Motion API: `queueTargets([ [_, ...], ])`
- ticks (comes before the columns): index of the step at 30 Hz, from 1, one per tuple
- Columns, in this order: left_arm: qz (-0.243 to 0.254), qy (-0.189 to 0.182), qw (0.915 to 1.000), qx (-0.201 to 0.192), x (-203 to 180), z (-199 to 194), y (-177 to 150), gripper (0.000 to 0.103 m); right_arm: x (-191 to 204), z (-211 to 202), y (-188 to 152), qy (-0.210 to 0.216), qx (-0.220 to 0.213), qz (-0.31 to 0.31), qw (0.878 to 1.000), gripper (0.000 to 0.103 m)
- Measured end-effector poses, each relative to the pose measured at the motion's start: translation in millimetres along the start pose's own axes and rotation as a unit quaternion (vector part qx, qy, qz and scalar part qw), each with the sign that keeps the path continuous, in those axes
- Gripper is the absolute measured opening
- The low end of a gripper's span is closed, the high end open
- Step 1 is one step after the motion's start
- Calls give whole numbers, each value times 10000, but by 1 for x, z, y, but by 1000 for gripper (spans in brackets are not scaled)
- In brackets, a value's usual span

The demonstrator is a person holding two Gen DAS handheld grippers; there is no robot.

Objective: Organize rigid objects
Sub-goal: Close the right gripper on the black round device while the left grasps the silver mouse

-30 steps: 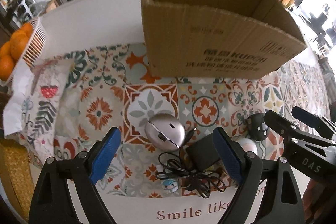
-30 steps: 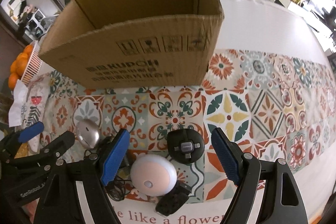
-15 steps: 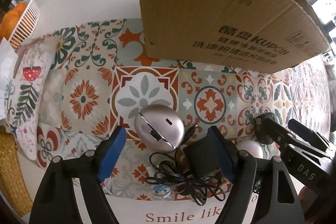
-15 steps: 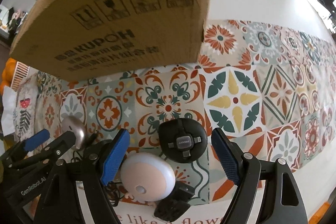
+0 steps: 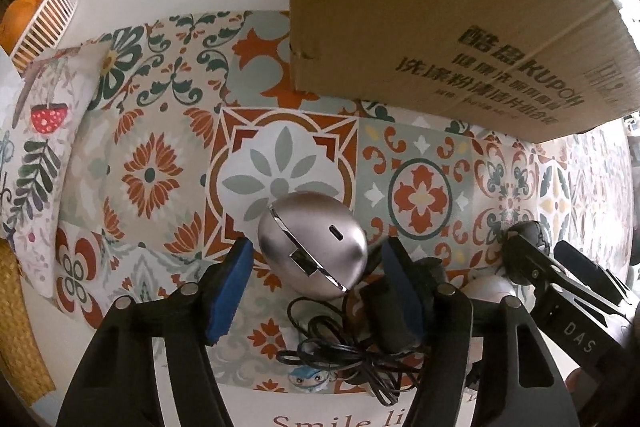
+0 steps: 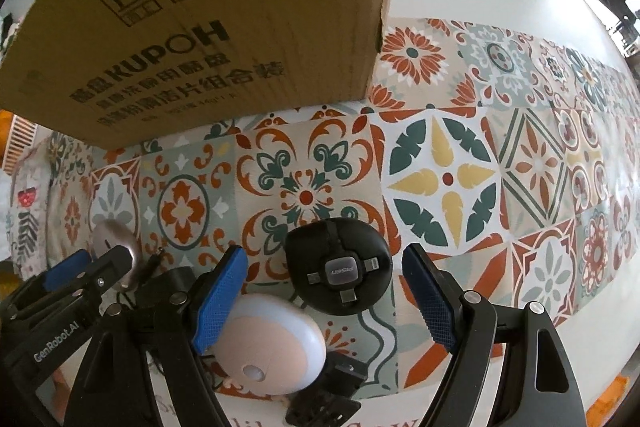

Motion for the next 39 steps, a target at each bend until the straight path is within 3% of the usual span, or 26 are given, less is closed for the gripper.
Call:
queueTargets([
  [11, -9, 100, 9999, 82, 0, 15, 8, 60, -13, 17, -6, -64, 81, 134, 9999, 77],
  [21, -145, -43, 9998, 121, -1, 28, 4, 58, -15, 32, -19, -158, 92, 121, 9998, 58],
  [33, 202, 181, 9993, -251, -7, -3, -1, 55, -15, 21, -23, -47, -35, 118, 9999, 57],
  [35, 223, 142, 9992, -303, -8, -8, -1, 44, -16, 16, -23, -42, -131, 89, 9999, 58],
  [36, 222, 96, 9993, -299, -8, -10, -2, 30, -16, 12, -22, -49, -184, 64, 9998, 58],
  [39, 287, 59, 9987, -424, -10, -15, -3, 20, -15, 0, -20, -50, -349, -24, 9994, 58],
])
Point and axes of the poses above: each gripper's, at about its wrist camera, not at the fingertips, and z roughly the way its jaws point, x to its left, y to its top, the point moved 4 cm from there along z, roughly the way its jaws point, and after that the axes turned 1 degree about z, right-handed, at the moved point
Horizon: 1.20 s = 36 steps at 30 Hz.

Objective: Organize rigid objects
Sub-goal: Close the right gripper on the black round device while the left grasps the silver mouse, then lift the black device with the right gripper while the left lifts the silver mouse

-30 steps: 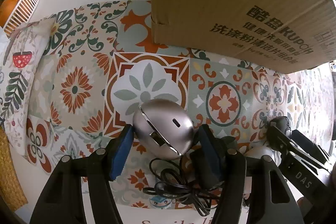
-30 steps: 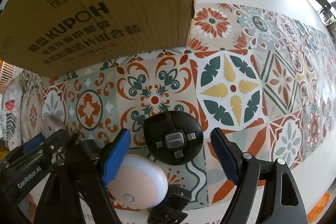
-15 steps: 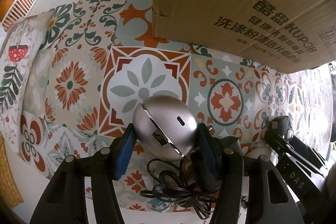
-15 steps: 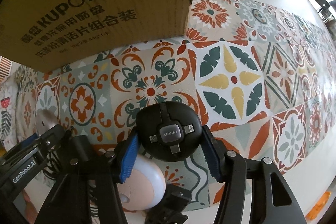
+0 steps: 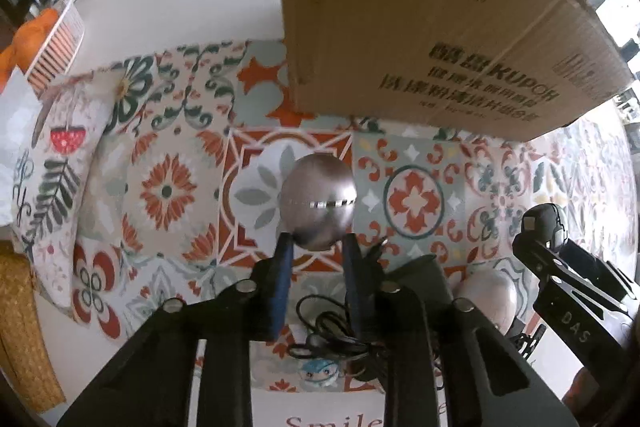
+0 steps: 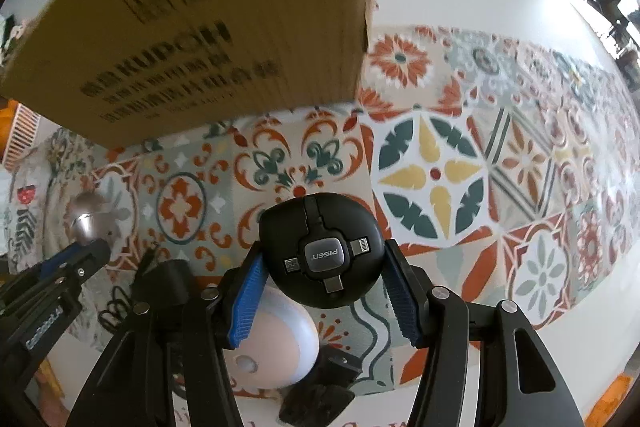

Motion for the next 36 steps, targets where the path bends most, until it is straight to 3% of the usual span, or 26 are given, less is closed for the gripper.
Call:
queueTargets([
  [6, -232, -454, 9985, 216, 2, 11, -3, 17, 9, -2, 4, -88, -39, -152, 9998, 58],
  [18, -145, -458, 9985, 259, 12, 19, 10, 18, 41, 0, 14, 12, -61, -135, 9999, 58],
  [32, -86, -298, 9994, 169, -10, 28, 43, 45, 52, 11, 50, 65, 16, -109, 9999, 58],
  [36, 10, -266, 9994, 229, -16, 34, 46, 61, 44, 12, 48, 53, 54, -90, 9999, 58],
])
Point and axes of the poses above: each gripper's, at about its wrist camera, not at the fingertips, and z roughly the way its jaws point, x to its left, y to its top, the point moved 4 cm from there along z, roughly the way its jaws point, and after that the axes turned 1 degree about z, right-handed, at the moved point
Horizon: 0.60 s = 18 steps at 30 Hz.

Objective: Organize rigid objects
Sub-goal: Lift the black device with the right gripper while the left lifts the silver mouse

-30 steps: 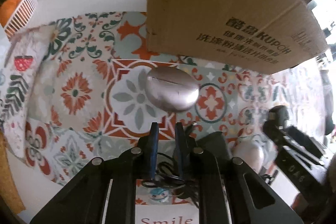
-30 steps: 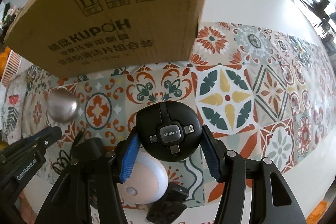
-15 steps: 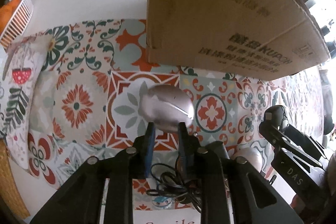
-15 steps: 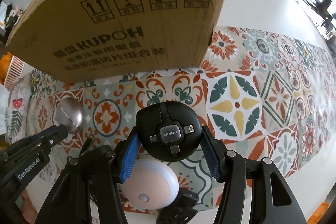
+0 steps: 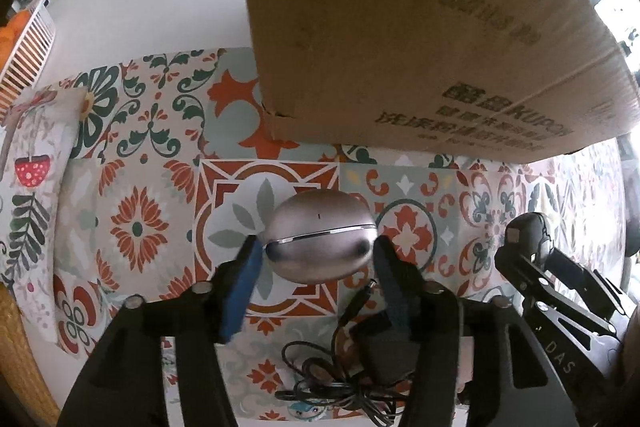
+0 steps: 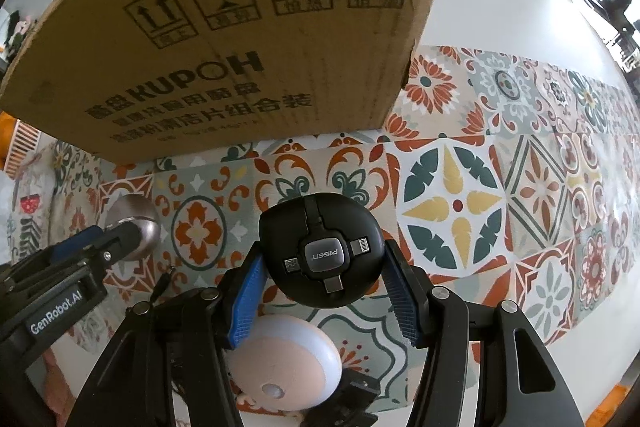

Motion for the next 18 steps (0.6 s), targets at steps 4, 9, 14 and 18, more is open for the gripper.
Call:
queueTargets([
  [4, 48, 105, 9999, 38, -5, 9, 3, 64, -10, 6, -3, -11, 22, 10, 10000, 58],
  [9, -74, 55, 9999, 109, -11, 30, 8, 64, -16, 13, -7, -7, 75, 42, 10000, 58],
  [14, -150, 26, 9998, 93, -9, 49, -3, 64, -15, 17, -8, -53, 100, 20, 9999, 58],
  [18, -198, -43, 9998, 23, 0, 47, -9, 64, -13, 20, -9, -55, 116, -5, 9999, 57],
])
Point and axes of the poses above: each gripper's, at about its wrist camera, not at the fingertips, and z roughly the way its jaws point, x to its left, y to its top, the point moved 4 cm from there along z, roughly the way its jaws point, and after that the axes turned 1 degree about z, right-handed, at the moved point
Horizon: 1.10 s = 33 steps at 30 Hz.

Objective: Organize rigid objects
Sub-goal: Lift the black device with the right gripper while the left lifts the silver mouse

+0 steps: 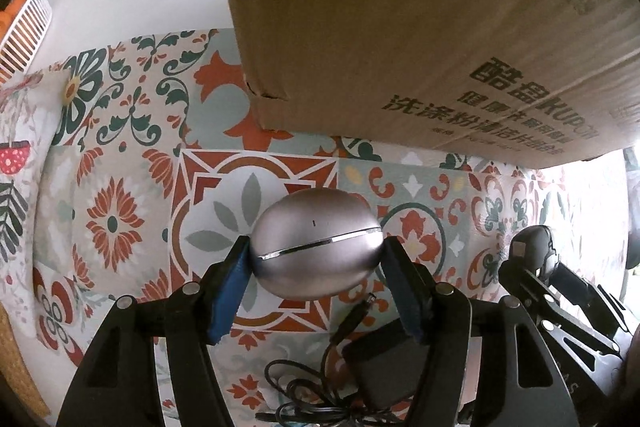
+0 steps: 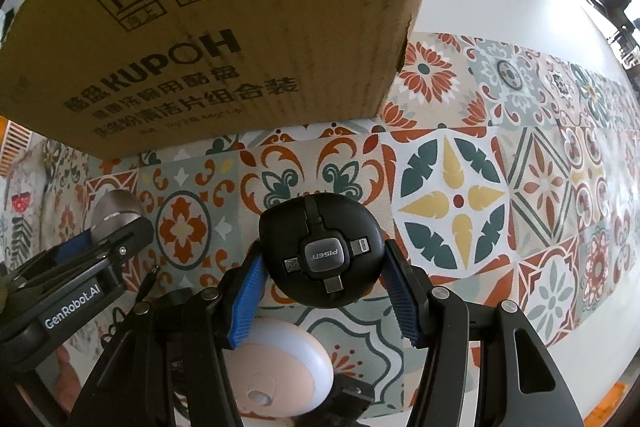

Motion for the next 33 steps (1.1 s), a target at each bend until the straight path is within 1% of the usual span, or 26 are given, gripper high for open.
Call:
queueTargets([
  [4, -6, -70, 10000, 12, 4, 0, -4, 64, 3, -1, -2, 14, 9, 13, 10000, 58],
  [11, -12, -124, 9998, -126, 12, -21, -14, 64, 5, -7, -4, 50, -47, -11, 10000, 57],
  [15, -8, -126, 9996, -246, 16, -39, -18, 64, 4, -15, -5, 79, -119, -32, 9999, 57],
  [20, 66, -152, 9986, -503, 19, -63, -27, 64, 2, -34, -10, 164, -331, -69, 9993, 57],
  [25, 105, -201, 9968, -763, 20, -90, -34, 64, 2, -62, -16, 238, -630, -124, 9977, 57],
  [31, 171, -206, 9935, -1110, 15, -123, -27, 64, 3, -99, -19, 288, -1017, -209, 9942, 57],
  [33, 219, -187, 9920, -1228, 13, -134, -26, 64, 4, -113, -15, 288, -1160, -244, 9925, 57],
])
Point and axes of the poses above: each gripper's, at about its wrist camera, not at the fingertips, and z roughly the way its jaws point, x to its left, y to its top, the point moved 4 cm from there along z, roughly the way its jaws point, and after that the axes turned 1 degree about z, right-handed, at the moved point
